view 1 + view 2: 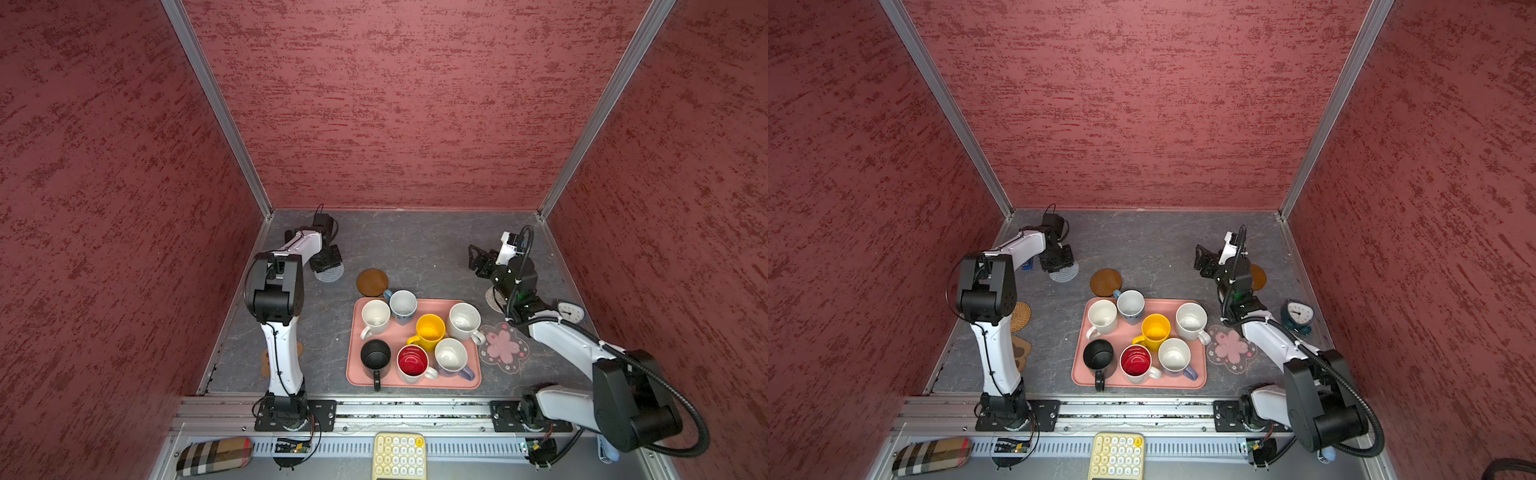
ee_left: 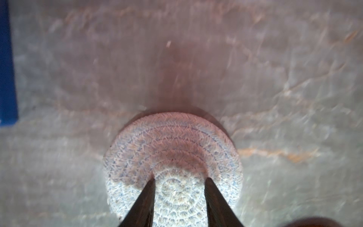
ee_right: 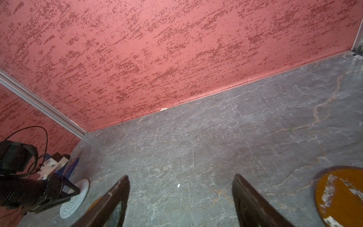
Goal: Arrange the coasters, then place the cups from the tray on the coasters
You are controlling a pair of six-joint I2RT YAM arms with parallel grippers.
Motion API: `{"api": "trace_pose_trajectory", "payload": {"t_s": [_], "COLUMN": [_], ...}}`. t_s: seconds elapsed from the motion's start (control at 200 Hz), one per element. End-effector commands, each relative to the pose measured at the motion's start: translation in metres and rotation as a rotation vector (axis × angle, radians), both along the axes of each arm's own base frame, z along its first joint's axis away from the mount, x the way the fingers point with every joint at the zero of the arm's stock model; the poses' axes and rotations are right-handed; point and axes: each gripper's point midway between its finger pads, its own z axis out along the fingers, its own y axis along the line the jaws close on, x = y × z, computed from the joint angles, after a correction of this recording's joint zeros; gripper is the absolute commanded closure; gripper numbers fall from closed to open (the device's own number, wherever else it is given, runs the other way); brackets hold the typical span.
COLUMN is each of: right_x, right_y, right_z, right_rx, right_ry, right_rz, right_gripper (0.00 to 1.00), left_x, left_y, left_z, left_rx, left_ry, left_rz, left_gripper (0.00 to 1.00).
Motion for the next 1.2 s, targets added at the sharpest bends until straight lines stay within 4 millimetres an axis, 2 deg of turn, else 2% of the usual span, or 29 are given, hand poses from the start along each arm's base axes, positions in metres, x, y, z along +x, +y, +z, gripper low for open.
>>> {"api": "trace_pose_trajectory", "payload": {"t_s": [0.0, 0.12, 0.24, 0.521, 0.641, 0.812, 0.957, 1.032, 1.112, 1.192], "right_x": [0.001, 0.002, 0.005, 0.008, 0.008, 0.008, 0.004, 0.002, 0.000, -0.005], "right_y": [-0.002, 0.000, 0.001, 0.002, 0.004, 0.012, 0.019, 0.023, 0.024, 0.025], "right_z": [0.008, 0.007, 0.004, 0.001, 0.002, 0.008, 0.018, 0.026, 0.033, 0.041], "right_rx": [0.004, 0.011, 0.006, -0.009, -0.010, -0.006, -0.013, -0.020, -0.018, -0.027], "right_ry": [-0.035, -0.034, -0.024, -0.014, -0.013, -0.012, -0.003, 0.012, 0.036, 0.058], "right_rz": [-0.019, -0.013, -0.011, -0.006, 0.006, 0.049, 0.098, 0.120, 0.127, 0.122], "right_gripper": [0.18, 0.18, 0.17, 0.16, 0.15, 0.14, 0.14, 0.13, 0.13, 0.13], "left_x": [0.018, 0.045, 0.063, 0.082, 0.084, 0.088, 0.085, 0.078, 0.063, 0.043], "left_y": [0.009, 0.020, 0.029, 0.028, 0.023, 0.012, 0.001, -0.007, -0.015, -0.021], "left_z": [-0.010, -0.006, -0.007, -0.002, 0.011, 0.049, 0.103, 0.133, 0.161, 0.184], "left_rx": [-0.016, -0.012, 0.016, 0.004, 0.004, 0.038, 0.047, 0.069, 0.105, 0.138], "left_ry": [0.008, -0.011, -0.006, -0.033, -0.059, -0.130, -0.217, -0.253, -0.275, -0.297], "left_rz": [0.010, 0.013, 0.002, 0.001, -0.013, -0.054, -0.071, -0.092, -0.117, -0.135], "left_gripper": [0.57, 0.56, 0.55, 0.53, 0.43, 0.28, 0.21, 0.15, 0.00, 0.00]}}
